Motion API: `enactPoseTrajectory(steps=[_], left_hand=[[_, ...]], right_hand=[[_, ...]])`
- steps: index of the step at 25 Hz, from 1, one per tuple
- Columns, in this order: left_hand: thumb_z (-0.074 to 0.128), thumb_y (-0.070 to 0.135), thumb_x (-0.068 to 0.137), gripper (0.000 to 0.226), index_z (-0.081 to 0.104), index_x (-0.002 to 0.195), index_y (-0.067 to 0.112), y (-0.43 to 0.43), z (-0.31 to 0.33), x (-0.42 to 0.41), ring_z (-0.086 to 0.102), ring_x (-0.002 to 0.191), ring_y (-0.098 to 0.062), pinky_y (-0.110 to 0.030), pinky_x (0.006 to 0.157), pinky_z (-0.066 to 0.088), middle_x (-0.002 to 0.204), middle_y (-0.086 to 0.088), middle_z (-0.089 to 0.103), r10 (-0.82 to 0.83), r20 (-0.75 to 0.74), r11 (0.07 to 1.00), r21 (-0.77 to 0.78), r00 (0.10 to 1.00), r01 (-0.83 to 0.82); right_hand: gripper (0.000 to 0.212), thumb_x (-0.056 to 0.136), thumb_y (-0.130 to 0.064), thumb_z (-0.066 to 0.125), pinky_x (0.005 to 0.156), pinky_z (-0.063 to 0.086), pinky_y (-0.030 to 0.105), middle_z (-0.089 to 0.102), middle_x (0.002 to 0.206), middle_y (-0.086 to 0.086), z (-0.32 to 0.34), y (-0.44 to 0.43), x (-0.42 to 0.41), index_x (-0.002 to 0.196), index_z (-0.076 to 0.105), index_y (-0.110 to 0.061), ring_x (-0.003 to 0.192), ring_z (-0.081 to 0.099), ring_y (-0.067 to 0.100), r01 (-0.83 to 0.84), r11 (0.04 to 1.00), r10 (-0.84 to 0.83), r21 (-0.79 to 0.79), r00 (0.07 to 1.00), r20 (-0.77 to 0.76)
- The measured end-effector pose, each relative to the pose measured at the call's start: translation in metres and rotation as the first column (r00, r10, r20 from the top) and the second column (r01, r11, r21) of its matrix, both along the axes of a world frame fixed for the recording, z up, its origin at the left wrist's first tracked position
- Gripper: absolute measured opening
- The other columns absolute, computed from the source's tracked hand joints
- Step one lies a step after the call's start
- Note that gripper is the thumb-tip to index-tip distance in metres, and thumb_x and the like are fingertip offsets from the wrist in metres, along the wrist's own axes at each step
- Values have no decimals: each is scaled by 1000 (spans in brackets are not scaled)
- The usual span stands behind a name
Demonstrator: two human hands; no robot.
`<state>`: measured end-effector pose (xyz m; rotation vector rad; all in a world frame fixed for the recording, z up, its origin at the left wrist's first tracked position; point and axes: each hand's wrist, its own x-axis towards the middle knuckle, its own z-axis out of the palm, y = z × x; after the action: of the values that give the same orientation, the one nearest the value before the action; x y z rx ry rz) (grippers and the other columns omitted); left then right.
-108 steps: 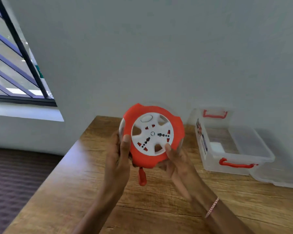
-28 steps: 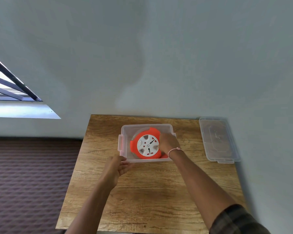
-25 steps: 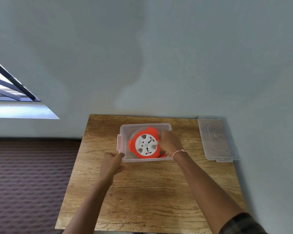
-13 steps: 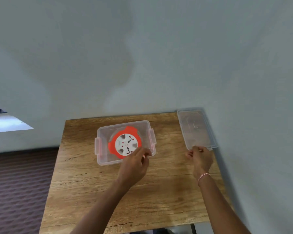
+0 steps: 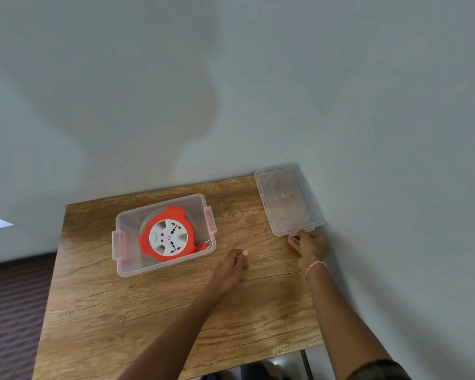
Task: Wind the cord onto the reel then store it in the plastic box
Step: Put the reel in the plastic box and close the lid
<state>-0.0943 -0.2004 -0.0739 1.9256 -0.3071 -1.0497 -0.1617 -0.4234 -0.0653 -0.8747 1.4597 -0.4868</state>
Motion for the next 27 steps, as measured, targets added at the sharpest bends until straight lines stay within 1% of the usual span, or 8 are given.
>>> enactPoseTrajectory(steps=[5,10,14,17,21,23,25,27], left_hand=[[44,61,105,42,54,132,31,-26,35,13,74,101,-15,-38,87,65,122,5,71,9,61,997,-80,998,-4],[21,86,93,90,22,165,32,-35,89,50,35,154,-21,-53,125,28,171,1,33,134,87,969,-220,987,-112],[5,57,109,68,23,166,25,-19,122,89,34,156,-23,-50,126,21,172,-4,32,291,23,891,-371,956,-262],[13,55,111,67,38,161,19,9,130,111,57,141,-24,-43,119,38,158,-7,54,334,-12,859,-408,943,-309],[45,36,113,41,79,109,14,73,136,120,76,81,-23,-32,70,63,92,-8,80,500,-96,777,-389,861,-495],[52,32,111,40,81,102,5,112,132,121,73,75,-25,-32,63,62,86,-15,77,572,-55,761,-338,818,-554],[57,31,108,35,78,117,4,149,128,121,76,87,-28,-36,74,65,104,-17,80,575,-38,766,-325,818,-554],[59,24,107,28,76,126,13,182,123,118,78,101,-27,-38,84,65,115,-9,81,559,-24,782,-319,829,-536]], right_hand=[[33,84,8,77,79,65,41,71,110,11,6,17,-21,107,60,-9,94,74,22,-90,974,111,-208,990,92],[37,81,-9,83,62,55,11,74,88,-20,15,30,-34,100,64,-36,83,72,0,-260,763,288,-592,956,-48],[32,85,-2,78,56,56,18,69,83,-14,20,32,-29,83,58,-26,79,69,4,-351,628,356,-695,923,-146],[32,78,17,59,71,57,28,67,102,-18,23,36,-20,86,61,-14,99,65,4,-432,414,459,-801,859,-225],[26,84,-13,57,75,48,9,66,108,-5,36,57,4,104,70,-3,93,56,1,-436,15,543,-900,759,-359],[18,89,-12,66,76,52,13,69,112,6,41,72,20,103,69,-1,97,59,5,-410,-71,569,-909,732,-374],[20,83,-9,81,80,57,20,72,111,6,48,88,37,96,67,-5,105,65,7,-425,40,615,-904,724,-313],[26,78,-9,87,84,61,24,75,113,2,61,104,53,96,68,-12,112,70,9,-496,352,731,-794,676,-99]])
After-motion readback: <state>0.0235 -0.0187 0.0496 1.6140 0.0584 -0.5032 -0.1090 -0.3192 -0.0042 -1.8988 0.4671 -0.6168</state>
